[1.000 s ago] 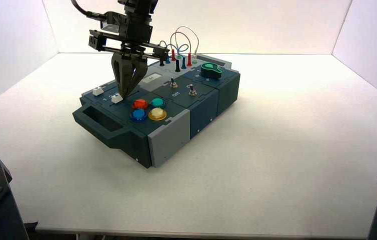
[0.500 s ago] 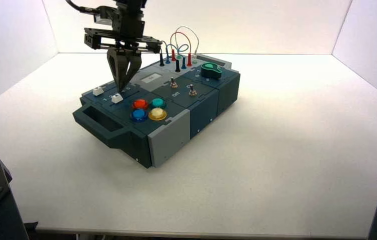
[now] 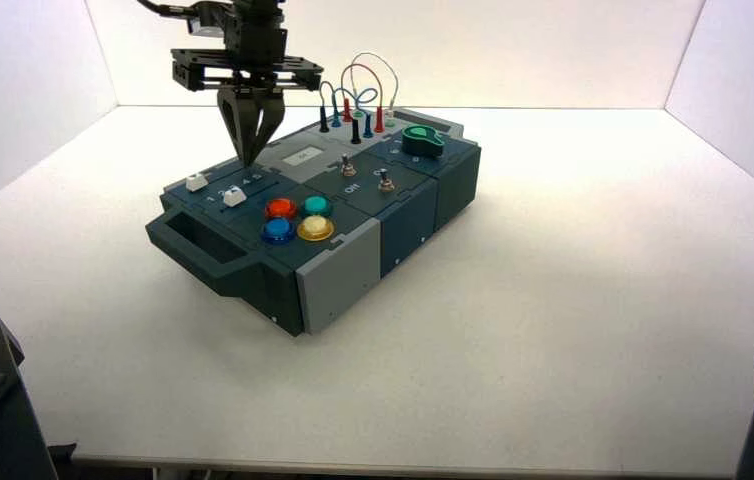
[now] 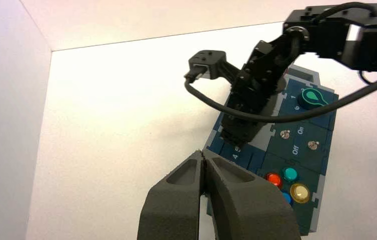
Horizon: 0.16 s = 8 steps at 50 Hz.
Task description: Move the bottom slider to position 2.
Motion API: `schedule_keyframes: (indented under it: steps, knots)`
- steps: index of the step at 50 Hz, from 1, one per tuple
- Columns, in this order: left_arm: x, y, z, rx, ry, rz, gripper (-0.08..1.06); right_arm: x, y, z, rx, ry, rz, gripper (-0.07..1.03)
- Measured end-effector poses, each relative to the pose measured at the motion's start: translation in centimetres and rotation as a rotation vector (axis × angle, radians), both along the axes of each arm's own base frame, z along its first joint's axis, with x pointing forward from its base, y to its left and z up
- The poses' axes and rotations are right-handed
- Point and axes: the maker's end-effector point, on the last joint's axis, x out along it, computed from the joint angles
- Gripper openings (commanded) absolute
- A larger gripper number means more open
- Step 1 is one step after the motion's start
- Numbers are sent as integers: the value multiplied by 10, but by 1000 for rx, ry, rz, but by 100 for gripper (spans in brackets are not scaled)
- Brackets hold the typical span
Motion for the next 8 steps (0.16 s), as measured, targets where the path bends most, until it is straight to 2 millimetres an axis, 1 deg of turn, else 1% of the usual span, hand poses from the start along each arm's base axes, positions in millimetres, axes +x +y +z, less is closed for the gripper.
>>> schedule_keyframes:
  steps: [8]
  knots:
    - [0, 0, 0, -2, 0, 0, -3, -4, -6, 10, 13, -17, -4, -2]
